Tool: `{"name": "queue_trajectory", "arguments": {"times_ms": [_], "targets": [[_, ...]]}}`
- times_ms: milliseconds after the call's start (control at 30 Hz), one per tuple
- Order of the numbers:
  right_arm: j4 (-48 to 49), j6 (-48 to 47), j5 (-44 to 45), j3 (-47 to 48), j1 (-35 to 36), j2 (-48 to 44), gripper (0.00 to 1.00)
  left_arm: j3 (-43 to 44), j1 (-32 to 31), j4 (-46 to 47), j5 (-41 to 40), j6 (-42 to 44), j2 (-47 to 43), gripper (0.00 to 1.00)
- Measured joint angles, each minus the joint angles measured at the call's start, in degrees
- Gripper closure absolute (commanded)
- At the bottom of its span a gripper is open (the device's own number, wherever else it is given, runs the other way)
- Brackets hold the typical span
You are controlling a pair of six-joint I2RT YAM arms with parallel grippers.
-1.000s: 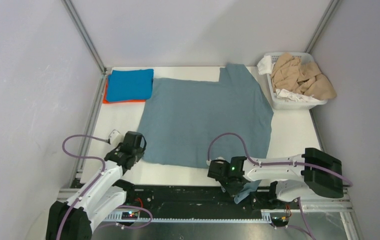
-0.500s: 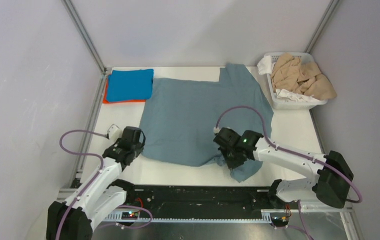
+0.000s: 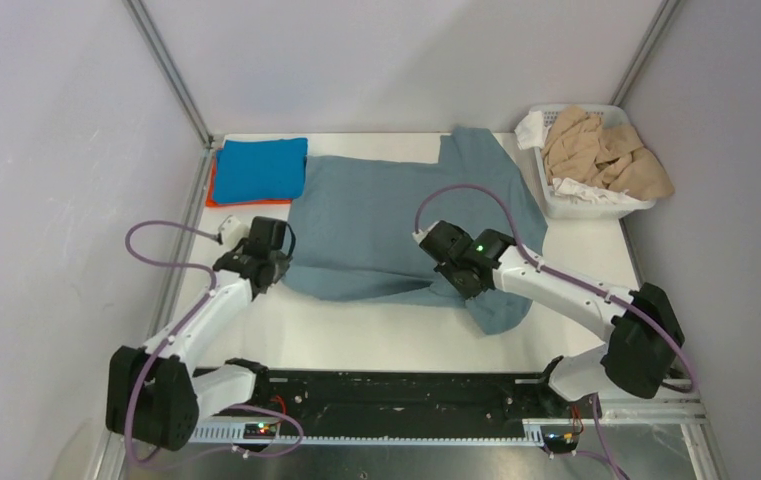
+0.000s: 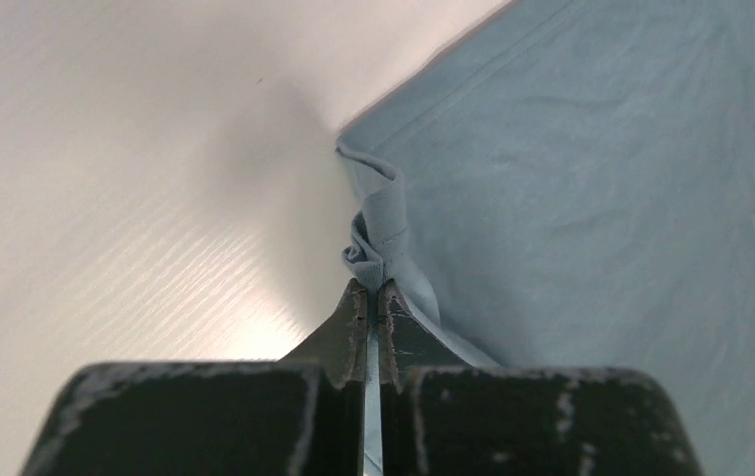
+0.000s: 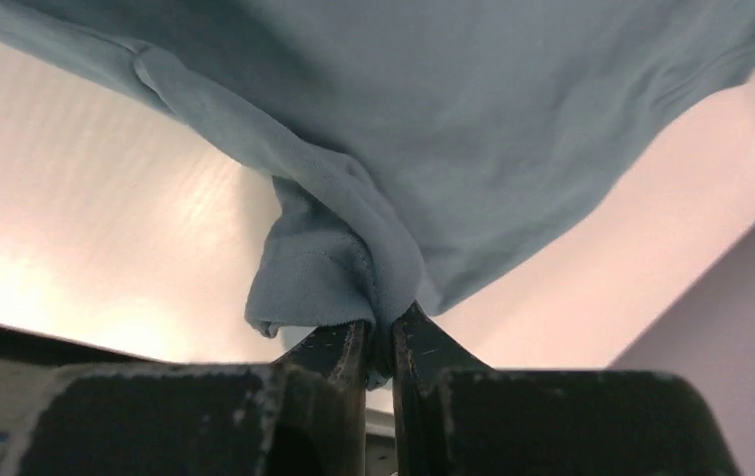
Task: Fold and stack the t-shirts
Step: Fold the flattened tshirt in 1/3 of the way
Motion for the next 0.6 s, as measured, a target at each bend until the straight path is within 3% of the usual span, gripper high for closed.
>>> {"name": "queue_trajectory", "arguments": {"times_ms": [300, 600], "targets": [[5.53, -28.11, 8.13, 0.13, -2.8, 5.42, 1.0, 4.66, 2.1, 2.16, 2.05, 2.69, 9.4, 1.0], [6.95, -53.86, 6.62, 2.1, -7.26, 6.62, 1.0, 7.85, 2.36, 3.26, 3.54, 4.35, 14.38, 1.0]]}}
